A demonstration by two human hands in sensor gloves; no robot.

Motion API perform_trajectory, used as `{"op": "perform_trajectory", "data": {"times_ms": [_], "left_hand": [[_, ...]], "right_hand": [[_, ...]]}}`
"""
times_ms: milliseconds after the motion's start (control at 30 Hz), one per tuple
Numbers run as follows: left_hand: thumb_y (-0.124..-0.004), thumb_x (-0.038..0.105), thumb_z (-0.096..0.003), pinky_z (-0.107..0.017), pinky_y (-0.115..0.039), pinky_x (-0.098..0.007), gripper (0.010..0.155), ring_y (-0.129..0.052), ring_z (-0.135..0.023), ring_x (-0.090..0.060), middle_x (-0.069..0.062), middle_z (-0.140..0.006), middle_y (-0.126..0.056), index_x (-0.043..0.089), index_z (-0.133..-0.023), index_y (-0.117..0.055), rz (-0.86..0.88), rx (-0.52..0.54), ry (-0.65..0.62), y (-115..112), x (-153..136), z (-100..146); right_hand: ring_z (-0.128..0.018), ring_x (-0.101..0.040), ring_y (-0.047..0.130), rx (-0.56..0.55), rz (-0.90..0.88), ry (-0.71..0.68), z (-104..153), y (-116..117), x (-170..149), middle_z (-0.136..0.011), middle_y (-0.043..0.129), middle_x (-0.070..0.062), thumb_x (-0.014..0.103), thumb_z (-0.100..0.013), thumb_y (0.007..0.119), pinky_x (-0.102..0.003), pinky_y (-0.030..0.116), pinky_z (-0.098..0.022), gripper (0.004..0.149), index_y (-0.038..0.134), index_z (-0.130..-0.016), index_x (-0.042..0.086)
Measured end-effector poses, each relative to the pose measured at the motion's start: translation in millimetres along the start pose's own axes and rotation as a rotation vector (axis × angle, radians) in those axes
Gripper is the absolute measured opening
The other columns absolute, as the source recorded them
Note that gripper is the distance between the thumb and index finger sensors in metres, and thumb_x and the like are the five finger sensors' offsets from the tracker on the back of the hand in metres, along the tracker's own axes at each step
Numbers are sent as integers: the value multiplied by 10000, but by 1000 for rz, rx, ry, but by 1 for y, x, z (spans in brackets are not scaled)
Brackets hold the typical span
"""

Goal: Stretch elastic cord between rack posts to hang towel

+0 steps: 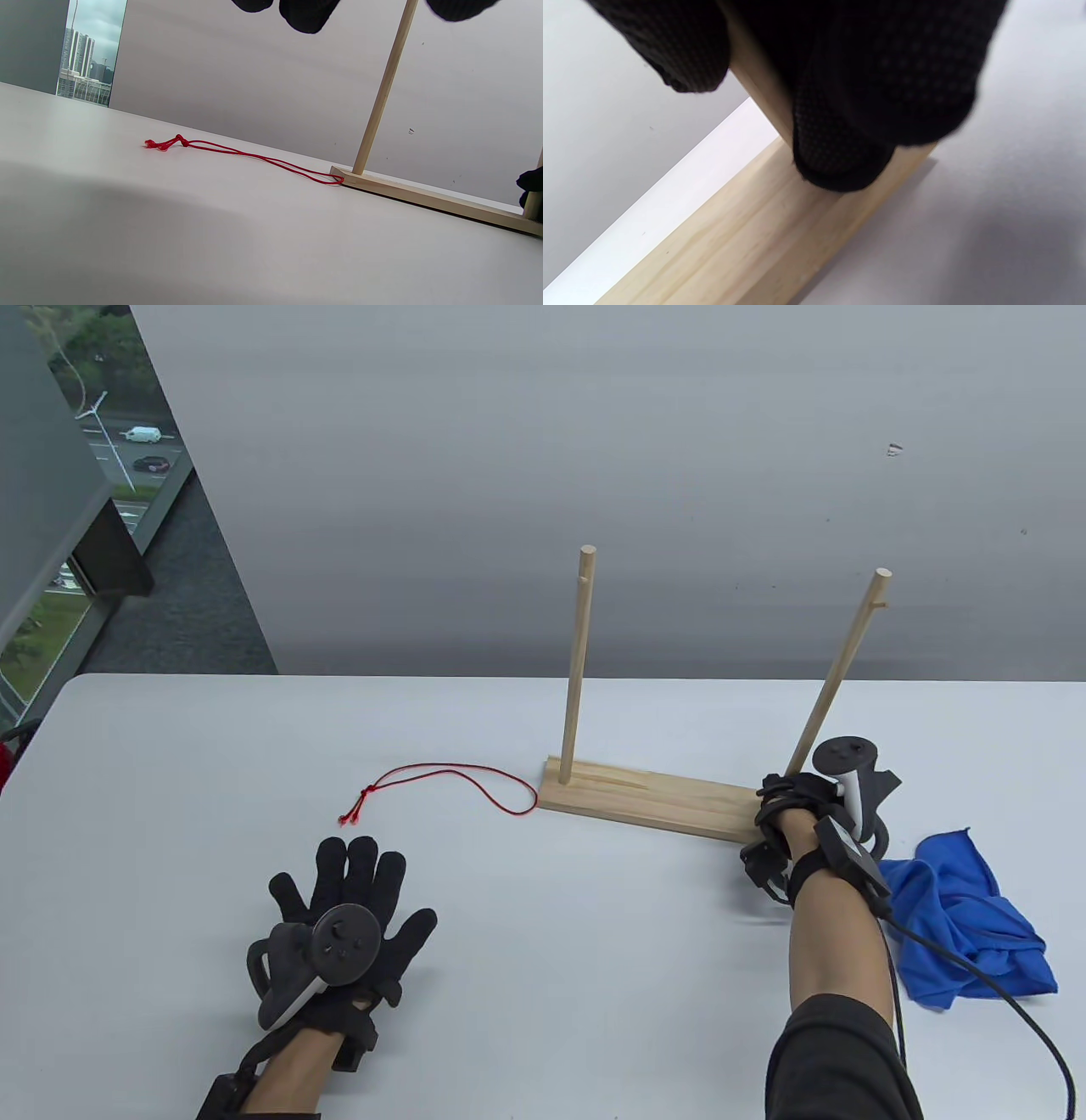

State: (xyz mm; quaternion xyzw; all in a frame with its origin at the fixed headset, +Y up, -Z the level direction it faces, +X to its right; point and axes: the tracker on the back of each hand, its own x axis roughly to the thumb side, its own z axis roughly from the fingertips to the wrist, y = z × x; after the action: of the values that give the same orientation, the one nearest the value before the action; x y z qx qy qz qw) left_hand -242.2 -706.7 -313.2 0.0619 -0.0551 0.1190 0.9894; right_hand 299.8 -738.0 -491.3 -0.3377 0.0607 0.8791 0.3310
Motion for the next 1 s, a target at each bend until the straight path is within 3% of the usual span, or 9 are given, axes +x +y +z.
{"op": "perform_trajectory", "data": {"times_ms": [500, 767, 1000], "left_hand": [[-618, 797, -428, -674, -167, -722, 829, -277, -1156, -351, -36, -1223, -421, 316, -1101, -564, 2, -3, -2, -1, 0, -1], [-617, 797, -428, -675, -164, -721, 830, -270, -1158, -348, -32, -1226, -413, 318, -1104, -557, 5, -2, -10, -1, 2, 0], [-608, 810, -422, -672, -162, -726, 844, -265, -1158, -353, -38, -1227, -407, 320, -1106, -552, 7, 3, -6, -1, 0, 0]], "right_hand": [[-351, -227, 1090, -41, -96, -93, 20, -38, 16, -699, 871, -251, 432, -444, 775, -218, 904, -101, 541, 790, -814, 38], [-328, -226, 1093, -88, -123, -195, 48, -65, 29, -679, 879, -260, 430, -445, 780, -216, 907, -96, 540, 800, -802, 26], [-286, -227, 1097, -109, -115, -288, 78, -72, 29, -633, 892, -286, 419, -448, 789, -203, 907, -72, 539, 814, -778, -6]]}}
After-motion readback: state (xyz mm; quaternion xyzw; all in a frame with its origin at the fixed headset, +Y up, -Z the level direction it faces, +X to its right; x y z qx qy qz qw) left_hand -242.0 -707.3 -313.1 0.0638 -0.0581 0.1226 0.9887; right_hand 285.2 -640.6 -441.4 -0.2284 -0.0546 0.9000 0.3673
